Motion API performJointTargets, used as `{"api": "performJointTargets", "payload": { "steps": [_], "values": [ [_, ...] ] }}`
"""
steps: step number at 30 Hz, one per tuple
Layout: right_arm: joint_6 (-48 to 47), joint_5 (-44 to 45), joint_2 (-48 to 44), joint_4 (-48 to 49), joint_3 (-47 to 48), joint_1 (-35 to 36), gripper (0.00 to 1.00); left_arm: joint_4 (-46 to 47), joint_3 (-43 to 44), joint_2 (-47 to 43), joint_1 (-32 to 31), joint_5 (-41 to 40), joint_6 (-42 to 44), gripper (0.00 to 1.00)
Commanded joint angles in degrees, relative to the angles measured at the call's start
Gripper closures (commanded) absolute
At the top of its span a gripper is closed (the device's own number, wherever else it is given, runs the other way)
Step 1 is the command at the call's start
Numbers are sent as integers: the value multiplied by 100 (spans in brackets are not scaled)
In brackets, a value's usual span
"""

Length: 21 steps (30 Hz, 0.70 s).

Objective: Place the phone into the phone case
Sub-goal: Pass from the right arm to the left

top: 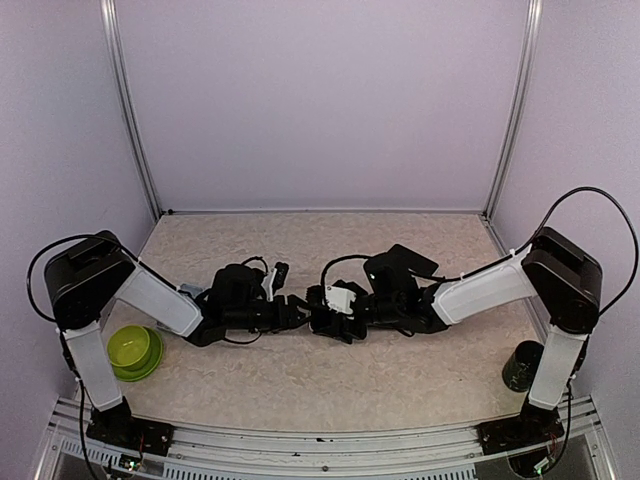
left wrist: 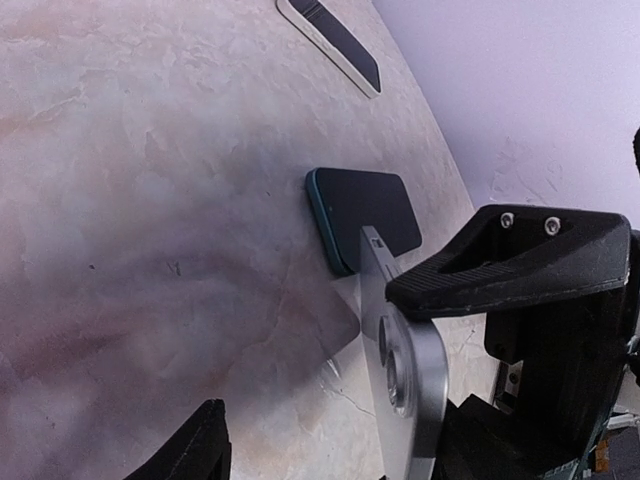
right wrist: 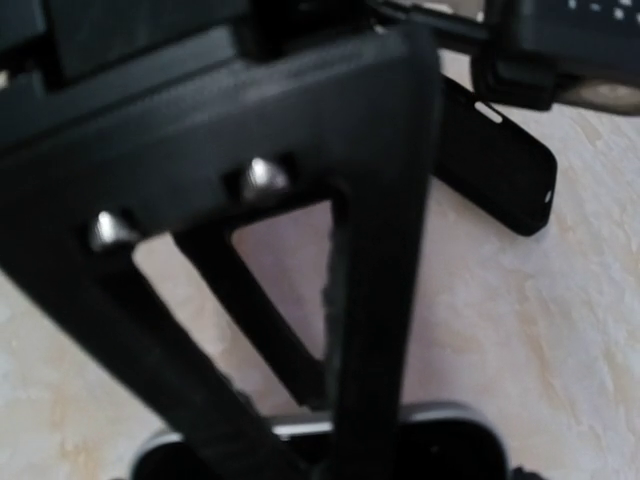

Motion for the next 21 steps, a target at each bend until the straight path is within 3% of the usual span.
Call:
{"api": "performJointTargets", "payload": {
  "steps": [1, 21],
  "values": [
    [6, 91, -14, 311, 124, 81, 45, -24, 196, 80, -60, 76, 87, 41],
    [-113, 483, 318, 95, 420, 246, 45, -146, 387, 276, -150, 164, 75, 82]
  ]
}}
